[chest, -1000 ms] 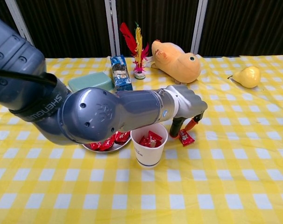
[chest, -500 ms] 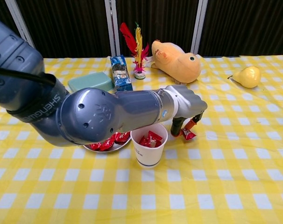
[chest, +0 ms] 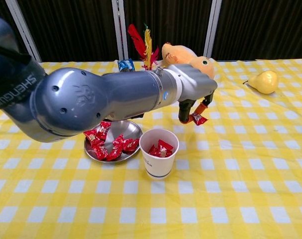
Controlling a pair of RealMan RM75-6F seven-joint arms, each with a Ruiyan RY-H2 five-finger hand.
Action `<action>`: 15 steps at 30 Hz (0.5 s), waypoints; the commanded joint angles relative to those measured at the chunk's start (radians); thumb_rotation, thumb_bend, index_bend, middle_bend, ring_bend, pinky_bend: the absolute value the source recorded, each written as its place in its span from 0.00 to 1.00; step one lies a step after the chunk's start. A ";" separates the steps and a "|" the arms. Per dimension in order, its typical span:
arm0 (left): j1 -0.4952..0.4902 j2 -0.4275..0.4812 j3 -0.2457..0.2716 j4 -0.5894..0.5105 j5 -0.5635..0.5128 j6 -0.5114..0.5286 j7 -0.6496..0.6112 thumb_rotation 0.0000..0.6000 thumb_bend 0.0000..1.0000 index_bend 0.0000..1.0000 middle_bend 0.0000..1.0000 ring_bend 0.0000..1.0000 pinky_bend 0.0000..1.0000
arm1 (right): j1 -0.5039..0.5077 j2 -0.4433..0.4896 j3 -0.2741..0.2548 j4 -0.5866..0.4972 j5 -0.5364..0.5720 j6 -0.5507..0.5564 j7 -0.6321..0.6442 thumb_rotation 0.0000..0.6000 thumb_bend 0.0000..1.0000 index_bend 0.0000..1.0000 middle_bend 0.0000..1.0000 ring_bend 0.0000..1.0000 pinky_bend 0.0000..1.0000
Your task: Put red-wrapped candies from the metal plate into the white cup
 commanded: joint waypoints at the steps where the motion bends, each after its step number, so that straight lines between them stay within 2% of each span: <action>1: 0.042 0.080 0.001 -0.121 0.027 0.095 0.011 1.00 0.44 0.54 0.95 0.96 1.00 | -0.001 -0.001 0.001 0.000 -0.001 0.005 -0.004 1.00 0.34 0.00 0.00 0.00 0.00; 8: 0.113 0.177 -0.019 -0.346 0.064 0.203 -0.035 1.00 0.44 0.53 0.95 0.96 1.00 | 0.000 -0.008 0.007 0.001 0.008 0.007 -0.015 1.00 0.34 0.00 0.00 0.00 0.00; 15: 0.159 0.267 0.028 -0.566 0.128 0.252 -0.017 1.00 0.44 0.54 0.95 0.96 1.00 | -0.003 -0.013 0.007 0.000 0.008 0.016 -0.033 1.00 0.34 0.00 0.00 0.00 0.00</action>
